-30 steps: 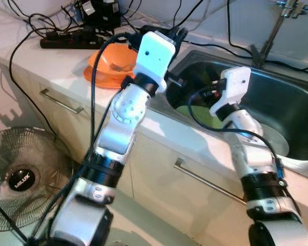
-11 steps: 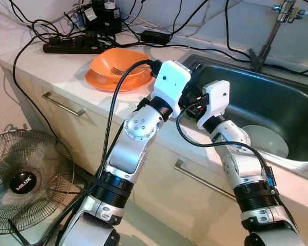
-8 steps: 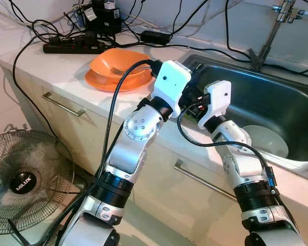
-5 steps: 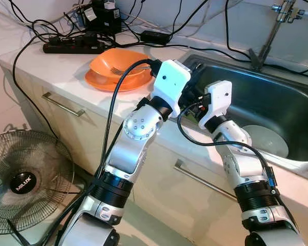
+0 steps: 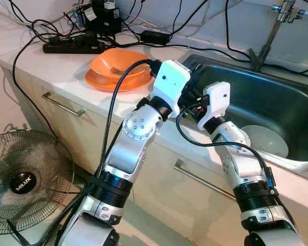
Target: Kitchen organization
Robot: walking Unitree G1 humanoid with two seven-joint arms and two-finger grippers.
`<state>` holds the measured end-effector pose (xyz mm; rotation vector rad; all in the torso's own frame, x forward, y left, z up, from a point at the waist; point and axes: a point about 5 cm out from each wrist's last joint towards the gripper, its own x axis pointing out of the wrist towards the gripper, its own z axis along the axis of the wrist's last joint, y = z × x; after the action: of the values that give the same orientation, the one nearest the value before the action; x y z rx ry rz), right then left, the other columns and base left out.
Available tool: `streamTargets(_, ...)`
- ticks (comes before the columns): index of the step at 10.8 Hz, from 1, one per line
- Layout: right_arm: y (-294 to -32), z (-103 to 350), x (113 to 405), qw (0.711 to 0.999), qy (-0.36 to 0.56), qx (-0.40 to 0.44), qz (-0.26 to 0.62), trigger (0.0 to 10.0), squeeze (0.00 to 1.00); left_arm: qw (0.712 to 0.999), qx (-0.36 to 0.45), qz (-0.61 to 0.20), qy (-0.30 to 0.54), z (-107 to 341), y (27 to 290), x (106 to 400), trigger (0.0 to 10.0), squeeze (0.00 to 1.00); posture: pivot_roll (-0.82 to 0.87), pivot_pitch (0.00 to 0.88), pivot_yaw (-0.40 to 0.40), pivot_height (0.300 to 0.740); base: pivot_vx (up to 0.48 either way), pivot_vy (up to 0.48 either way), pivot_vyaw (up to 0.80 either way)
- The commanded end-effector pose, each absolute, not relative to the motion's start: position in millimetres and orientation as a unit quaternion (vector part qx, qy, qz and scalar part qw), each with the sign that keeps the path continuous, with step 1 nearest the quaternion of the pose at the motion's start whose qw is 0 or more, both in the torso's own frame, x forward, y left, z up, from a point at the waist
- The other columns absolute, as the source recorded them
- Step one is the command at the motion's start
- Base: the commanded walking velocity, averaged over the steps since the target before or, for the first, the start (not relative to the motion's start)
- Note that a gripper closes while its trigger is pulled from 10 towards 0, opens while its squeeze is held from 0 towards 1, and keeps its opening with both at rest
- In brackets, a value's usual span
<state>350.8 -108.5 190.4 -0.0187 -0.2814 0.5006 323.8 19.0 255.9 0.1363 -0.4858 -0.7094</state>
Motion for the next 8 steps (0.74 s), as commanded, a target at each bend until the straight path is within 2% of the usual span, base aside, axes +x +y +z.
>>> streamTargets(1, -110.1, 195.3, 352.8, 0.960, -0.148, -0.005, 0.239, 0.0, 0.00, 0.901, 0.062, -0.349, -0.248, 262.7, 17.5, 319.6, 10.0, 0.00, 0.15, 0.044, -0.006, 0.740, 0.000, 0.000, 0.00)
streamTargets(2, -110.7, 195.5, 353.2, 0.960, -0.149, -0.005, 0.237, 0.0, 0.00, 0.902, 0.059, -0.349, -0.249, 262.9, 17.4, 319.6, 10.0, 0.02, 0.15, 0.044, -0.006, 0.740, 0.000, 0.000, 0.00)
streamTargets(3, -110.9, 195.8, 353.5, 0.960, -0.150, -0.004, 0.236, 0.0, 0.00, 0.903, 0.052, -0.348, -0.248, 262.8, 17.7, 320.0, 10.0, 1.00, 0.15, 0.044, -0.006, 0.740, 0.000, 0.000, 0.00)
streamTargets(8, -114.0, 198.0, 358.4, 0.964, -0.153, -0.003, 0.219, 0.0, 0.00, 0.903, 0.045, -0.349, -0.247, 263.5, 18.1, 318.7, 10.0, 1.00, 0.15, 0.046, -0.011, 0.740, 0.000, 0.000, 0.00)
